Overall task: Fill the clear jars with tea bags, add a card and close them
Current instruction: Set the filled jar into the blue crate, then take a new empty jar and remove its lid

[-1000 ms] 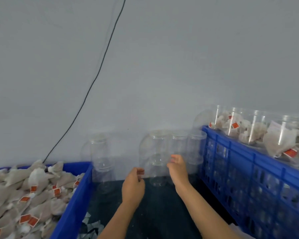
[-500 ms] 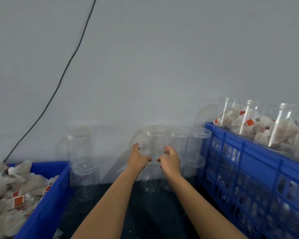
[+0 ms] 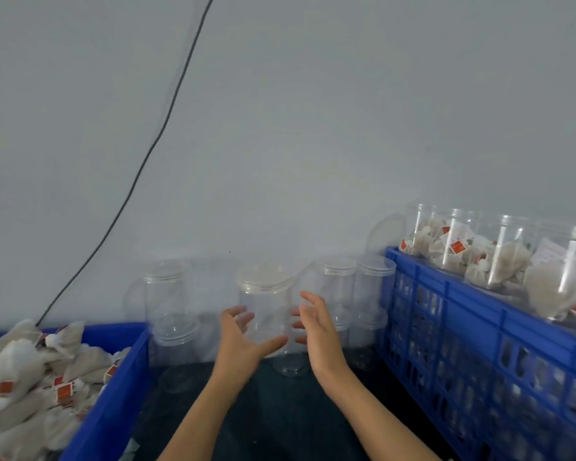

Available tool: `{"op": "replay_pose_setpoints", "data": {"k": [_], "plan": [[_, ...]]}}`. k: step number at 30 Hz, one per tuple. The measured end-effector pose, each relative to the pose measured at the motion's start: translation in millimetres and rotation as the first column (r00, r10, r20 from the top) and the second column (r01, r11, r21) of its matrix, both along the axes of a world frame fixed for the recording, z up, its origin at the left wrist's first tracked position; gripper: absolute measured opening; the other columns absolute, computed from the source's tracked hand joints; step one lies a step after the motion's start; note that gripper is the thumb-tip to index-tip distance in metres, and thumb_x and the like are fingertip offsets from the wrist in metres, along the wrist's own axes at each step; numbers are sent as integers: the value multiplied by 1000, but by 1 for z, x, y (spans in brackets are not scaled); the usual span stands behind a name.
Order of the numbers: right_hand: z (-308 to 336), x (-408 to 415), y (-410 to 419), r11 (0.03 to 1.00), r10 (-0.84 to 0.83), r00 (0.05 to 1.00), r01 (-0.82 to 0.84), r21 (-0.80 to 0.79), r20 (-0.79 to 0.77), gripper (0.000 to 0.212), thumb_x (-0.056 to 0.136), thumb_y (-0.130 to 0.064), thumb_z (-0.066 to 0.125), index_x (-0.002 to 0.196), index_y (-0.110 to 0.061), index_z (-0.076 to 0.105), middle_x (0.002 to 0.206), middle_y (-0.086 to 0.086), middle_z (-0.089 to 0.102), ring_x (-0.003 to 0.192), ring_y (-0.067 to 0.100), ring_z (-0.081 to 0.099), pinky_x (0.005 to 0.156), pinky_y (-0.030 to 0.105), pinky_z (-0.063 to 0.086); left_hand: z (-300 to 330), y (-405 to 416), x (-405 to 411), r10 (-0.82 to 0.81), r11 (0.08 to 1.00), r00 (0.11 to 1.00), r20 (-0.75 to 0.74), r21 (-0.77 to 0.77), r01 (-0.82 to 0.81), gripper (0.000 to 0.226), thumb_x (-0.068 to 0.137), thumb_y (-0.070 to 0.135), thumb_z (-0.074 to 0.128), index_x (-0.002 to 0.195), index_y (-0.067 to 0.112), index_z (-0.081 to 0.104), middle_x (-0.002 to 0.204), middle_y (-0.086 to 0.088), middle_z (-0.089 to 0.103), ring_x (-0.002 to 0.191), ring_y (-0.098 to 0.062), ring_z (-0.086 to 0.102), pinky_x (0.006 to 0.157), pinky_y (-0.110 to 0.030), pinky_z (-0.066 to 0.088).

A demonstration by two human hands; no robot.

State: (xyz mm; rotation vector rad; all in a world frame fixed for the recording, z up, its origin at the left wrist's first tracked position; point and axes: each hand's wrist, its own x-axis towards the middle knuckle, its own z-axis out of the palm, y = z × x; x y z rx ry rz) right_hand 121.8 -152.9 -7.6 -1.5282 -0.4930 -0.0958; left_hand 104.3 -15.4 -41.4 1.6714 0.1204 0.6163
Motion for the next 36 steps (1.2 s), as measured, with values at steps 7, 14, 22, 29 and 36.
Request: {"op": "replay_pose_setpoints", "data": {"k": [7,14,22,29,36], "plan": [[-1,-88,-21,990,142,989,-141,-9,40,65,73,-58,57,130,-31,42,125,-4,55,112,10,57,92,23,49,-25,-34,-117,178,933,984,-21,322,-162,96,49,34,93,118,38,26,115,15,38,99,2,50,70,-7,40],[-39,-147,-34,992,-27,995,38,121,-93,77,58,-54,73,126,-34,42,110,-11,57,93,6,62,62,11,51,-60,-70,-187,279,829,959,-50,517,-215,98,51,44,88,126,33,25,117,12,36,102,-4,48,78,-13,41],[-77,-157,-41,994,-2,997,11,113,-75,51,63,-34,87,108,-26,64,98,-13,70,89,0,67,70,12,50,-80,-66,-203,180,883,970,-164,461,-86,99,47,53,85,124,43,23,105,32,48,101,6,52,80,-7,39],[-87,-148,-51,990,123,990,-117,80,-72,52,62,-37,89,109,-25,71,110,-7,68,99,8,67,81,21,53,-99,-56,-199,77,917,966,-245,399,28,90,42,58,83,115,46,32,104,22,62,94,8,60,77,-9,46],[-94,-138,-67,817,522,832,-426,388,-186,90,60,-36,87,138,-23,44,123,21,63,113,33,61,99,42,49,-102,-46,-204,-332,933,908,-257,53,356,88,50,35,91,124,27,45,110,-2,69,107,-16,66,92,-32,53]]}}
